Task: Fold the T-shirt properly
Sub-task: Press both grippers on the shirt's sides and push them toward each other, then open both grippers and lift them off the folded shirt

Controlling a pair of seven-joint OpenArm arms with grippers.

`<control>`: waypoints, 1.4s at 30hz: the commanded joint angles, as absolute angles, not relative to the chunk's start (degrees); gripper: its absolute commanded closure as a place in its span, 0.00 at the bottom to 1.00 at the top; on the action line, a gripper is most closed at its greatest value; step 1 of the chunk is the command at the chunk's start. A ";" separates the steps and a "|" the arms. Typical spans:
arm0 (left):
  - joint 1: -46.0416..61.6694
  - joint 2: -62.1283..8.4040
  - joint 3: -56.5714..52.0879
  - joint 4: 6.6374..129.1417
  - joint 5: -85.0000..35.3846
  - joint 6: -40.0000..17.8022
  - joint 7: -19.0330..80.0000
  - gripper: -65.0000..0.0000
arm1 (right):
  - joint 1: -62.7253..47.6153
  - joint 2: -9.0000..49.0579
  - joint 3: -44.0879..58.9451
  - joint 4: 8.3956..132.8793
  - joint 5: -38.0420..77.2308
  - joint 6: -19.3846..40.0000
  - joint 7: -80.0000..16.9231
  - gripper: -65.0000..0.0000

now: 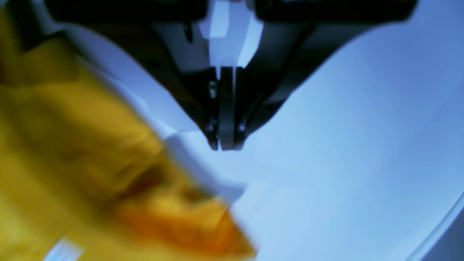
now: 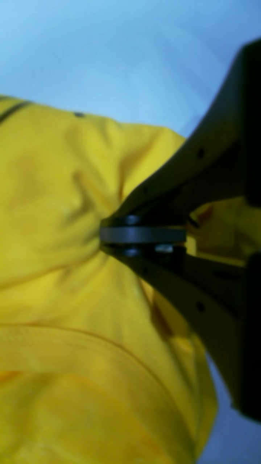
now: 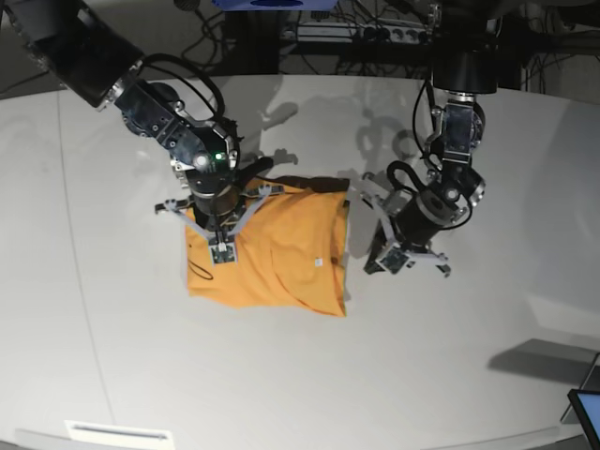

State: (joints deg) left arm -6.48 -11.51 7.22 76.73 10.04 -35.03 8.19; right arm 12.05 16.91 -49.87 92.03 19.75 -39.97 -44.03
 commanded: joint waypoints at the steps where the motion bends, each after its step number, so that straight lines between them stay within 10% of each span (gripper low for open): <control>1: -7.25 -11.91 7.08 77.76 9.10 -35.03 6.99 1.00 | 13.32 16.66 -49.45 93.14 19.03 -40.00 -42.86 1.00; 23: -2.33 -12.70 0.04 89.10 8.57 -35.03 3.47 1.00 | 12.70 22.20 -48.84 106.51 18.95 -40.00 -43.12 1.00; 31: 3.74 -13.05 -7.78 91.38 8.57 -35.03 -5.14 1.00 | 6.73 28.35 -48.84 109.85 18.77 -40.00 -28.26 1.00; 42: 11.21 -12.62 -16.75 98.86 -8.22 -34.95 -9.71 1.00 | -9.01 25.10 -46.81 110.55 -13.58 -40.00 -7.87 1.00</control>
